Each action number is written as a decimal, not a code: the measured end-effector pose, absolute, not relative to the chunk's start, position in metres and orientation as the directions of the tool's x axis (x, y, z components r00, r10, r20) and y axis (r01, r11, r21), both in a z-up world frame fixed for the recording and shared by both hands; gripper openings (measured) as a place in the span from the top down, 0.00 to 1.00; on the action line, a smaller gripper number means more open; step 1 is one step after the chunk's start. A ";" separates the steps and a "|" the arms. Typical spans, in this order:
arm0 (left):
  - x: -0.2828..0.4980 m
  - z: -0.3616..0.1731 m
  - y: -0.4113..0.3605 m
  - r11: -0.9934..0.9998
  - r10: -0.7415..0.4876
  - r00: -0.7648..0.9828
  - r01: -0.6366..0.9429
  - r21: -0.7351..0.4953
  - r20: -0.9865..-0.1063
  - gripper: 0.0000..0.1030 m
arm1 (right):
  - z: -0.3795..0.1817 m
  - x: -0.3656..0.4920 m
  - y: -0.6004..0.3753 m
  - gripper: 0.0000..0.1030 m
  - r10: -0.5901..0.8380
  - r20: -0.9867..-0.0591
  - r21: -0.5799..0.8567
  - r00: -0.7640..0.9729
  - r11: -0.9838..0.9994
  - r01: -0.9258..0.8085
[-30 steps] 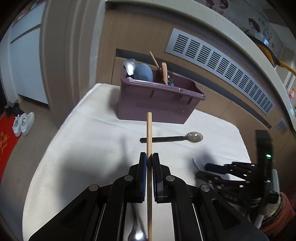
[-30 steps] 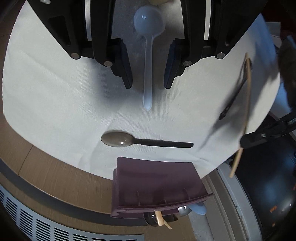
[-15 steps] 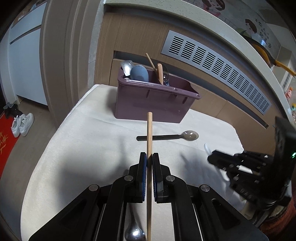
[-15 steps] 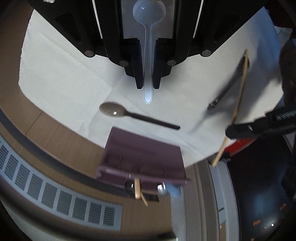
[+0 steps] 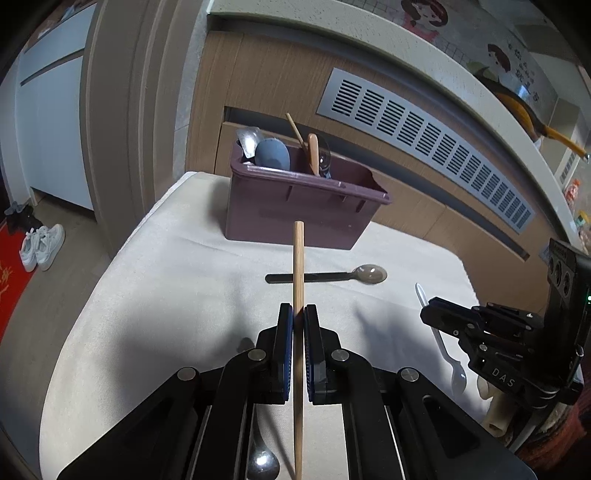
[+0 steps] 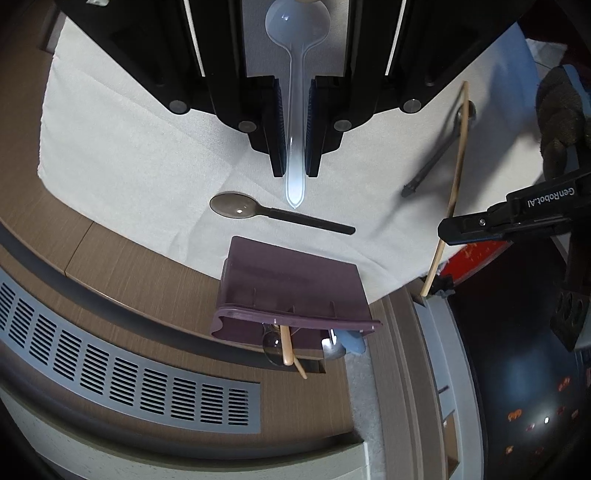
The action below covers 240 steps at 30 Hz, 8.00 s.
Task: Organize utensils
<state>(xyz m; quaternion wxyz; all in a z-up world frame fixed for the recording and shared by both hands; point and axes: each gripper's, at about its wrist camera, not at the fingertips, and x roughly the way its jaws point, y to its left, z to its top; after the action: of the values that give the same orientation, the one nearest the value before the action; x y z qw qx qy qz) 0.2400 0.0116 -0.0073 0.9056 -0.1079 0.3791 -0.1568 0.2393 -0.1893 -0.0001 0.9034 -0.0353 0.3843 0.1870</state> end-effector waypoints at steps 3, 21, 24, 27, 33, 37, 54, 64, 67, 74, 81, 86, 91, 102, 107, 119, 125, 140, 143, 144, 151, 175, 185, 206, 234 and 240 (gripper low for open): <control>0.240 -0.005 0.013 0.923 -0.375 0.666 0.206 -0.323 -0.645 0.94 | 0.003 0.239 -0.194 0.90 0.320 -0.695 0.096 0.643 0.929 -0.358; 0.243 0.048 0.013 0.907 -0.408 0.744 0.266 -0.325 -0.529 0.94 | 0.019 0.247 -0.198 0.90 0.347 -0.624 0.142 0.701 0.931 -0.335; 0.250 0.086 0.014 0.894 -0.434 0.772 0.305 -0.329 -0.465 0.94 | 0.056 0.246 -0.200 0.90 0.345 -0.532 0.126 0.773 0.935 -0.331; 0.259 0.137 0.015 0.887 -0.447 0.819 0.352 -0.299 -0.361 0.94 | 0.123 0.244 -0.203 0.90 0.384 -0.319 0.133 0.867 0.923 -0.360; 0.297 0.181 0.015 0.894 -0.435 0.848 0.366 -0.257 -0.303 0.95 | 0.185 0.292 -0.195 0.90 0.414 -0.198 0.125 0.888 0.910 -0.396; 0.329 0.177 0.023 0.897 -0.426 0.853 0.356 -0.261 -0.300 0.95 | 0.175 0.328 -0.180 0.90 0.405 -0.194 0.101 0.893 0.914 -0.393; 0.363 0.065 0.039 0.854 -0.499 0.682 0.284 -0.435 -0.535 0.90 | 0.111 0.332 -0.171 0.90 0.361 -0.335 0.017 0.871 0.926 -0.377; 0.369 0.012 0.005 0.730 -0.644 0.490 0.167 -0.663 -0.587 0.64 | 0.087 0.297 -0.204 0.90 0.329 -0.414 0.034 0.849 0.937 -0.347; 0.379 0.007 -0.003 0.691 -0.669 0.464 0.098 -0.716 -0.581 0.61 | 0.080 0.286 -0.216 0.90 0.312 -0.423 0.030 0.850 0.943 -0.331; 0.386 -0.005 -0.030 0.688 -0.659 0.415 -0.004 -0.726 -0.627 0.59 | 0.062 0.272 -0.240 0.90 0.319 -0.450 0.065 0.834 0.943 -0.326; 0.389 -0.011 -0.064 0.709 -0.657 0.401 0.039 -0.704 -0.638 0.59 | 0.049 0.271 -0.250 0.90 0.328 -0.474 0.103 0.817 0.942 -0.318; 0.375 -0.005 -0.074 0.770 -0.621 0.398 0.147 -0.621 -0.675 0.87 | 0.045 0.270 -0.249 0.90 0.322 -0.495 0.109 0.807 0.944 -0.310; 0.331 -0.008 -0.054 0.809 -0.583 0.396 0.205 -0.551 -0.709 0.91 | 0.045 0.268 -0.247 0.90 0.316 -0.506 0.095 0.803 0.945 -0.313; 0.293 -0.055 -0.042 0.885 -0.462 0.340 0.233 -0.403 -0.819 0.72 | 0.030 0.277 -0.232 0.90 0.327 -0.571 0.107 0.753 0.939 -0.327; 0.306 -0.035 -0.066 0.857 -0.502 0.373 0.336 -0.390 -0.780 0.63 | 0.030 0.271 -0.233 0.90 0.315 -0.571 0.087 0.758 0.941 -0.326; 0.375 -0.066 -0.131 0.884 -0.421 0.227 0.321 -0.340 -0.878 0.60 | 0.015 0.270 -0.268 0.90 0.287 -0.590 0.136 0.754 0.957 -0.258; 0.363 -0.070 -0.144 0.927 -0.250 0.366 0.359 -0.112 -0.897 0.92 | 0.003 0.269 -0.279 0.90 0.242 -0.608 0.107 0.756 0.969 -0.224; 0.304 0.008 -0.054 0.910 -0.410 0.600 0.326 -0.258 -0.687 0.95 | 0.017 0.274 -0.260 0.90 0.345 -0.575 0.197 0.741 0.938 -0.284; 0.299 0.053 -0.027 0.891 -0.452 0.686 0.323 -0.318 -0.570 0.95 | 0.035 0.275 -0.251 0.90 0.361 -0.533 0.209 0.766 0.933 -0.294; 0.300 0.068 -0.020 0.886 -0.461 0.714 0.331 -0.326 -0.527 0.95 | 0.049 0.276 -0.248 0.90 0.368 -0.496 0.208 0.786 0.930 -0.304; 0.313 0.168 0.030 0.874 -0.432 0.890 0.372 -0.312 -0.149 0.95 | 0.160 0.300 -0.217 0.90 0.434 -0.165 0.146 0.885 0.899 -0.414; 0.398 0.064 0.003 0.934 -0.223 0.974 0.202 -0.293 -0.041 0.91 | 0.065 0.415 -0.192 0.89 0.447 -0.335 0.148 0.829 0.894 -0.422; 0.360 0.049 0.044 0.916 -0.273 0.916 0.153 -0.372 -0.295 0.54 | 0.070 0.351 -0.206 0.80 0.473 -0.433 0.096 0.767 0.870 -0.483; 0.233 -0.071 0.046 0.938 -0.345 0.467 0.190 -0.289 -0.814 0.52 | -0.057 0.371 -0.161 0.71 0.347 -0.848 0.012 0.402 0.769 -0.639; 0.230 -0.071 0.000 0.952 -0.260 0.387 0.258 -0.167 -0.885 0.60 | -0.060 0.291 -0.151 0.89 0.292 -0.848 -0.002 0.442 0.832 -0.554; 0.250 -0.076 -0.010 0.962 -0.192 0.335 0.249 -0.110 -0.922 0.85 | -0.049 0.271 -0.178 0.89 0.286 -0.831 0.003 0.477 0.860 -0.511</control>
<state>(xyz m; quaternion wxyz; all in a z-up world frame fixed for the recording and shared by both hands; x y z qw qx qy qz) 0.2500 -0.0098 -0.0762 0.8167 0.0253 0.5605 -0.1352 0.2710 -0.1776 -0.0486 0.8504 -0.1234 0.4547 0.2343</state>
